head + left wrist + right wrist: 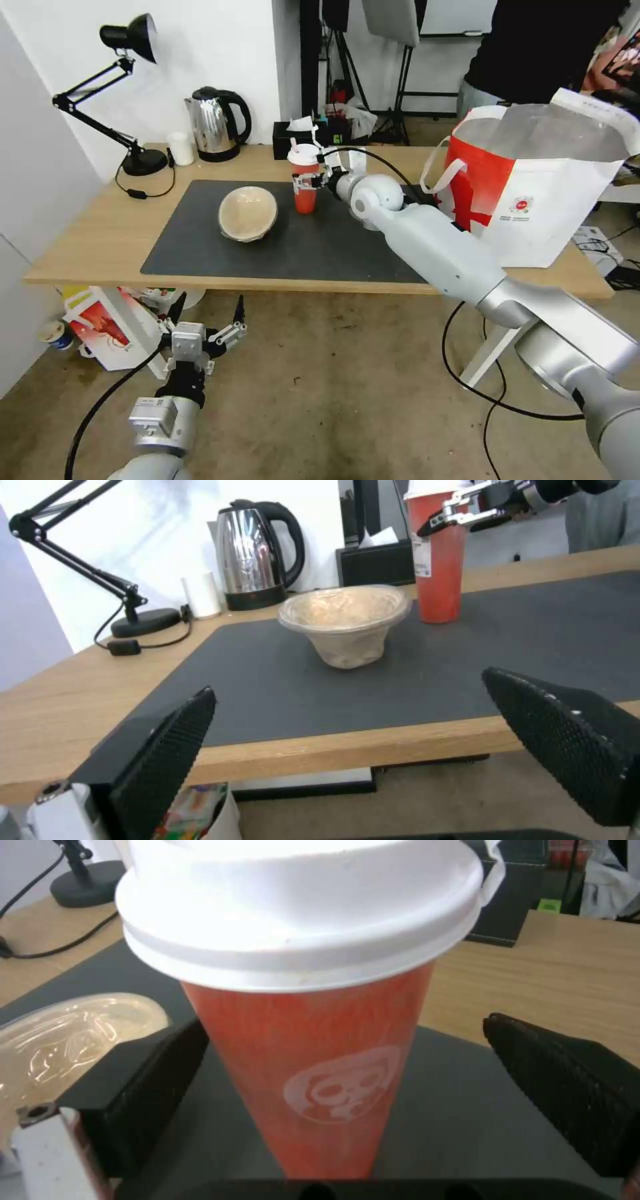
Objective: Pick up the trash from the table and place it into the takeout bag.
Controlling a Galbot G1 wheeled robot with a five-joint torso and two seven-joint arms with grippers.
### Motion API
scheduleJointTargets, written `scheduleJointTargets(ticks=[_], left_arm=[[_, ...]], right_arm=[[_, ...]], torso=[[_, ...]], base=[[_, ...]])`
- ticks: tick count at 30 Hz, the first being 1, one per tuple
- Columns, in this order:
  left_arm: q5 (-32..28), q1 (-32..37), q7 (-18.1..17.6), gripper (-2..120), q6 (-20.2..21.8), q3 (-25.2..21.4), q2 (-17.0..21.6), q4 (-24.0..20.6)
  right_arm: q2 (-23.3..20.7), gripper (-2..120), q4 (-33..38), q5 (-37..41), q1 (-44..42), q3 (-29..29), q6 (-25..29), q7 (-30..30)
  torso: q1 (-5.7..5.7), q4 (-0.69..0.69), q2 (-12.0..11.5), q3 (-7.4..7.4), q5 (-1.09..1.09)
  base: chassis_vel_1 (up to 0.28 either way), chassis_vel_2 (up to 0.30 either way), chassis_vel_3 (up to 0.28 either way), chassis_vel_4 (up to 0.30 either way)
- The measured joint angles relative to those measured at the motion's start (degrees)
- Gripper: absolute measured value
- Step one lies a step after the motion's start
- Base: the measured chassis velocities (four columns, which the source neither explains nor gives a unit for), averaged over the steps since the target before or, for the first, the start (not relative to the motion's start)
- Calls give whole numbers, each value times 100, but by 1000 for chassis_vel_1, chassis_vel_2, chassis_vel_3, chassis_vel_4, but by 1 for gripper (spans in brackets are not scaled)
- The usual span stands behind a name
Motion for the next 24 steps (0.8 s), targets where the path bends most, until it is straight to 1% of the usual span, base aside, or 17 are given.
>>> scheduleJointTargets(ticks=[8, 24], left_arm=[[0, 0, 0, 100, 0, 0, 0, 0], [0, 0, 0, 100, 0, 0, 0, 0]], right_arm=[[17, 100, -6, 0, 23, -58, -1, -20], [173, 100, -273, 2, 72, -48, 24, -198]], torso=[[0, 0, 0, 0, 0], [0, 0, 0, 0, 0]], base=[[0, 0, 0, 0], [0, 0, 0, 0]])
